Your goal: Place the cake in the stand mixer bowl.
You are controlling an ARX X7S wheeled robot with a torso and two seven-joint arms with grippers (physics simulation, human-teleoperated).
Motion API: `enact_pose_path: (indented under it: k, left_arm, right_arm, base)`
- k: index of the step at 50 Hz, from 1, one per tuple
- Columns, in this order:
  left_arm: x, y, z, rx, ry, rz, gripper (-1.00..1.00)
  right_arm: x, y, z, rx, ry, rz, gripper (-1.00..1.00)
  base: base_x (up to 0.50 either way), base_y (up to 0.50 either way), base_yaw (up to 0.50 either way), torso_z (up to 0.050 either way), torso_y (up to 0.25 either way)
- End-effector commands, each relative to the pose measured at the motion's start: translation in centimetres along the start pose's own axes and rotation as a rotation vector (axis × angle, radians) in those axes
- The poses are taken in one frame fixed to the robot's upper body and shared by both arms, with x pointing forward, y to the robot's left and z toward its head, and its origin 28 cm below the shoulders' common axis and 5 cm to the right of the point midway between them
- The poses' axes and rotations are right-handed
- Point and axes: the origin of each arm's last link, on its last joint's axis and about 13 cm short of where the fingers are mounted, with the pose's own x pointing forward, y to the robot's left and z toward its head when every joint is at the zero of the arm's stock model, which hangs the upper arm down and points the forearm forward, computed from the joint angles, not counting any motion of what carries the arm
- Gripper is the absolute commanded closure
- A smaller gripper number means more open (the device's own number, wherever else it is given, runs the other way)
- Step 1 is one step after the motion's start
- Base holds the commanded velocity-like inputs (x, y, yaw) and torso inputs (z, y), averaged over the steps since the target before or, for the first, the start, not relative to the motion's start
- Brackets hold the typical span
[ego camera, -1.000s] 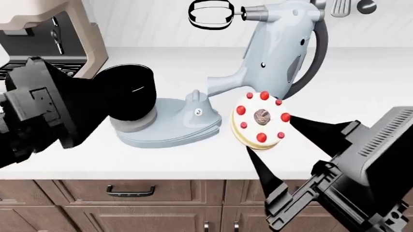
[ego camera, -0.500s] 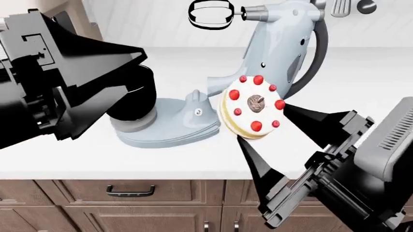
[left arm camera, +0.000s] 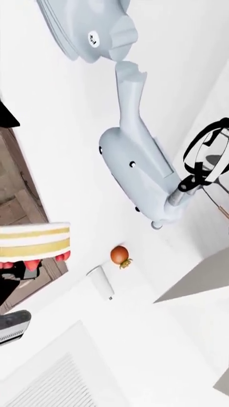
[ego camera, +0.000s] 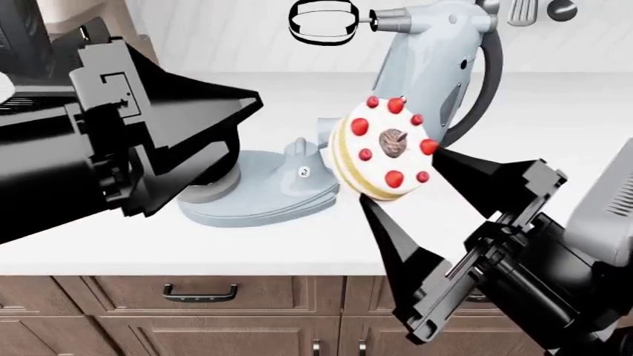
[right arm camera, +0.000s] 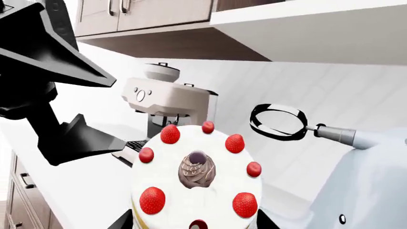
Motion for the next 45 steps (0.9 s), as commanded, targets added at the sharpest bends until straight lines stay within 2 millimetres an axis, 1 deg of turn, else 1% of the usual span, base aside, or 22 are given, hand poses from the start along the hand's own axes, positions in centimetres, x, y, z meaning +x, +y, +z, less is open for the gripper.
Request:
enact_pose_path:
  k: [1,12,23,34,45]
  left_arm:
    - [1.4,0.1,-0.1,0.008,0.051,-0.031,-1.00]
    - [1.3,-0.5,0.2,0.013,0.057,-0.093,-1.00]
    - [2.3,-0.3,0.0,0.019,0.084,-0.105,-1.00]
    - [3.1,0.3,0.4,0.011,0.104,-0.112,-1.00]
    - [4.1,0.5,0.2,0.008,0.128,-0.130,-1.00]
  right_arm:
    - [0.4,-0.2,-0.2,-0.014,-0.005,0.011,1.00]
    - [0.8,-0.3,-0.6,-0.016,0.011,0.012,1.00]
    - [1.0,-0.3,-0.9,-0.010,0.011,0.015,1.00]
    - [1.1,-0.2,-0.7,-0.008,0.002,0.024,1.00]
    - [1.1,-0.1,-0.8,-0.007,-0.002,0.032,1.00]
  base:
    - [0.00,0.00,0.00,0.000,0.000]
    - [0.00,0.00,0.00,0.000,0.000]
    - [0.00,0.00,0.00,0.000,0.000]
    - [0.00,0.00,0.00,0.000,0.000]
    - [0.00,0.00,0.00,0.000,0.000]
